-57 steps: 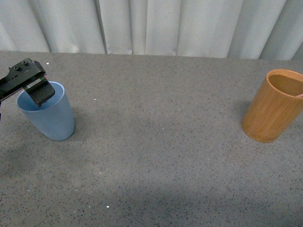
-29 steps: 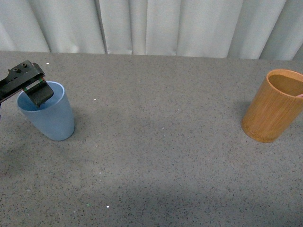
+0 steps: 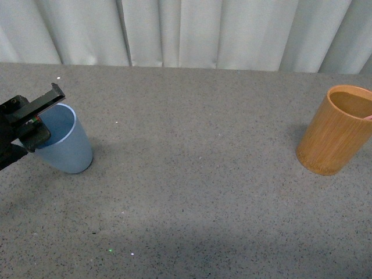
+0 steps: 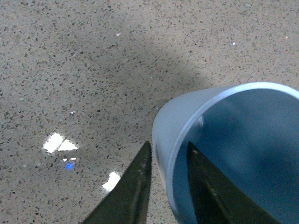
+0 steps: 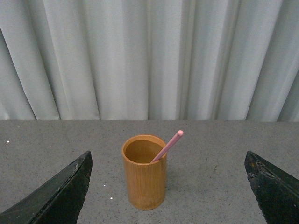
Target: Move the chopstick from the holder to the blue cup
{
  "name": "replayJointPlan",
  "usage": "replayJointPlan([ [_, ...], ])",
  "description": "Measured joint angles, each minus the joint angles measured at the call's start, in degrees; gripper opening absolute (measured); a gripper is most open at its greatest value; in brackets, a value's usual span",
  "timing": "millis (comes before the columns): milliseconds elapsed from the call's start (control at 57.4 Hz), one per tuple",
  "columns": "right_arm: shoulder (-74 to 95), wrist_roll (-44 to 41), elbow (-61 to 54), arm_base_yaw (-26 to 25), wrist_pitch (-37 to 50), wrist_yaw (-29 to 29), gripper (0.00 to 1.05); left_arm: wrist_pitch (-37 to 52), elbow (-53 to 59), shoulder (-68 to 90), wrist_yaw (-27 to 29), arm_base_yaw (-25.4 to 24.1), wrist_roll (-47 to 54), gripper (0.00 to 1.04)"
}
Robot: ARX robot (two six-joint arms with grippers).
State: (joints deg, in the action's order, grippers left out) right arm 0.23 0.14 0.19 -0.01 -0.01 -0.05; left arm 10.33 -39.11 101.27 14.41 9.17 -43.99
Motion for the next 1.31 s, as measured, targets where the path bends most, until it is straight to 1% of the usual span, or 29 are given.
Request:
replayJointPlan([
  [105, 0.0, 0.0, 0.0, 0.0, 0.0, 0.0, 0.95, 0.7, 0.0, 0.0, -0.5, 0.3, 0.5, 0.04],
  [122, 0.0, 0.0, 0.0, 0.0, 0.0, 0.0, 0.95, 0.8, 0.0, 0.0, -0.4, 0.3, 0.5, 0.03],
  [436, 0.0, 0.0, 0.0, 0.0, 0.0, 0.0, 0.95, 2.8, -0.3, -2.1, -1.4, 0.3, 5.7, 0.04],
  [575, 0.0, 0.0, 0.0, 0.0, 0.0, 0.0, 0.95, 2.6, -2.9, -2.5, -2.7, 1.6, 9.0, 0.04],
  [662, 0.0, 0.0, 0.0, 0.0, 0.0, 0.0, 0.95, 1.6, -4.7, -2.7, -4.1, 3.8, 10.8, 0.04],
  [767, 0.0, 0.0, 0.0, 0.0, 0.0, 0.0, 0.95, 0.5, -6.8, -2.7, -5.6, 7.7, 13.1, 0.04],
  [854, 0.0, 0.0, 0.0, 0.0, 0.0, 0.0, 0.95, -0.1, -7.9, -2.3, -5.7, 10.2, 14.6, 0.04],
  [1081, 0.0, 0.0, 0.0, 0.0, 0.0, 0.0, 0.95, -0.7, -8.2, -0.9, -5.6, 13.7, 17.3, 0.04],
  [1307, 0.0, 0.0, 0.0, 0.0, 0.0, 0.0, 0.95, -0.7, -8.1, 0.8, -4.9, 15.8, 19.6, 0.04],
])
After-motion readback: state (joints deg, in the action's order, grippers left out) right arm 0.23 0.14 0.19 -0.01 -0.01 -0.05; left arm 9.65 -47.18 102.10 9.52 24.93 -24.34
